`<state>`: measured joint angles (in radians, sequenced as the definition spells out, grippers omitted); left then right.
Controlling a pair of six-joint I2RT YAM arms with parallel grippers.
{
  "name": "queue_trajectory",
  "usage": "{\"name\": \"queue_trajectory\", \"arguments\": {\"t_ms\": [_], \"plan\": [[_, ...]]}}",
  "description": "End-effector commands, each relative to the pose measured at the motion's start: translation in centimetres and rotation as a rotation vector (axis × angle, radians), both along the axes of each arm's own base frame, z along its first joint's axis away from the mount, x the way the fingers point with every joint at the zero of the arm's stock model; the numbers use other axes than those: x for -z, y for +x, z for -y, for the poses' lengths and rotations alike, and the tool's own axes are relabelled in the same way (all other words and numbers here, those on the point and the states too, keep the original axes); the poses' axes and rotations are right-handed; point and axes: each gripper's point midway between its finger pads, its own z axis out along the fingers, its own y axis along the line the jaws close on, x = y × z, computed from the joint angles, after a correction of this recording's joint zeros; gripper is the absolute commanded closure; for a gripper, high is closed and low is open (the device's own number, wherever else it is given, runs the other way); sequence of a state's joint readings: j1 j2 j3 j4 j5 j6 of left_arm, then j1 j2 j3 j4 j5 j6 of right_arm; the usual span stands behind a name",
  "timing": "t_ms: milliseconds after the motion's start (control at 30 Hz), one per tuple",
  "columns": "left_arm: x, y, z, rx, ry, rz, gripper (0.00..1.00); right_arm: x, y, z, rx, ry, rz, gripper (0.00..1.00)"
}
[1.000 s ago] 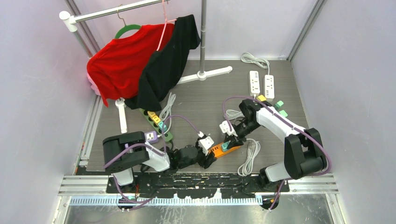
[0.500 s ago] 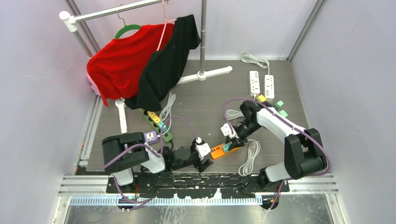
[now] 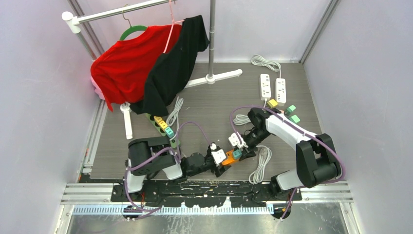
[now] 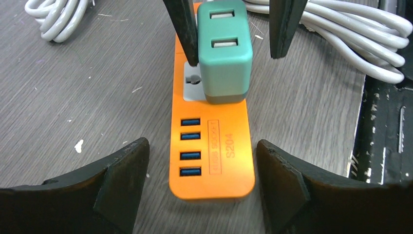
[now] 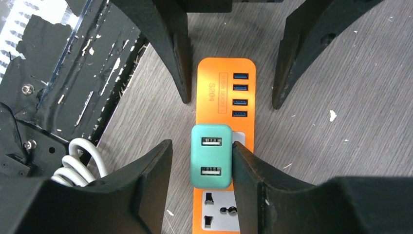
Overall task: Pull the plug off the socket
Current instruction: Remove the plug from the socket.
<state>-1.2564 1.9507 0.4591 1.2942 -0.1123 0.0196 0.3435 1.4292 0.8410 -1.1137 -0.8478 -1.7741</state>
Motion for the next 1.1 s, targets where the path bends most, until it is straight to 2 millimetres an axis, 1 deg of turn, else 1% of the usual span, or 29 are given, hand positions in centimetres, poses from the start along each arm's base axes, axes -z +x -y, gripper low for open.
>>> {"name": "queue_trajectory", "arguments": {"t_ms": [0,100,167,333,400,433,533,567,600,667,733,867,933,1000,1033,1067], "plan": [[-2.2,1.4,1.3,-0.043,-0.086,0.054,0.21,0.0,-0.2,-0.1,-0.008,-0.015,0.015,0.49],[-2.2,1.6,1.8,-0.044,-0.089,0.055,0.22,0.1,-0.1,-0.1,-0.009,-0.021,0.018,0.51],[-2.2,1.6,2.1,-0.04,-0.093,0.056,0.24,0.1,-0.1,-0.1,-0.009,-0.024,0.019,0.56],[-2.0,1.5,2.8,-0.025,-0.097,0.047,0.35,0.2,-0.1,-0.2,-0.009,-0.031,0.016,0.65],[-1.7,1.5,2.9,-0.02,-0.095,0.043,0.4,0.2,-0.1,-0.2,-0.009,-0.036,0.015,0.71],[-1.6,1.3,2.9,-0.015,-0.093,0.041,0.47,0.2,-0.1,-0.2,-0.008,-0.036,0.013,0.74],[-1.1,1.1,2.7,-0.005,-0.084,0.03,0.88,-0.1,-0.1,-0.4,-0.001,-0.031,-0.005,0.86],[-1.0,1.1,2.6,-0.001,-0.08,0.025,0.97,-0.4,-0.2,-0.6,0.004,-0.023,-0.016,0.9],[-0.7,0.9,2.3,0.001,-0.075,0.018,1.0,-0.8,-0.2,-0.8,0.014,-0.01,-0.03,0.93],[-0.1,0.6,1.8,0.009,-0.059,0.005,1.0,-1.9,-0.2,-1.4,0.038,0.021,-0.063,0.98],[0.6,0.3,1.1,0.016,-0.041,-0.016,1.0,-3.1,0.5,-1.7,0.095,0.058,-0.099,0.99],[2.4,0.1,-0.8,-0.004,-0.001,-0.073,1.0,-4.8,1.8,-1.2,0.21,0.13,-0.16,0.99],[3.4,0.1,-1.5,-0.013,0.029,-0.096,1.0,-4.7,1.5,-1.0,0.207,0.125,-0.17,0.99],[4.0,-0.1,-1.7,-0.012,0.055,-0.112,1.0,-3.5,1.0,-0.9,0.143,0.067,-0.116,0.99],[4.2,-0.1,-1.7,-0.01,0.064,-0.12,1.0,-3.1,0.9,-1.0,0.138,0.043,-0.099,0.99],[4.4,-0.2,-1.7,-0.011,0.068,-0.125,1.0,-3.0,1.1,-1.4,0.14,0.05,-0.071,0.99]]}}
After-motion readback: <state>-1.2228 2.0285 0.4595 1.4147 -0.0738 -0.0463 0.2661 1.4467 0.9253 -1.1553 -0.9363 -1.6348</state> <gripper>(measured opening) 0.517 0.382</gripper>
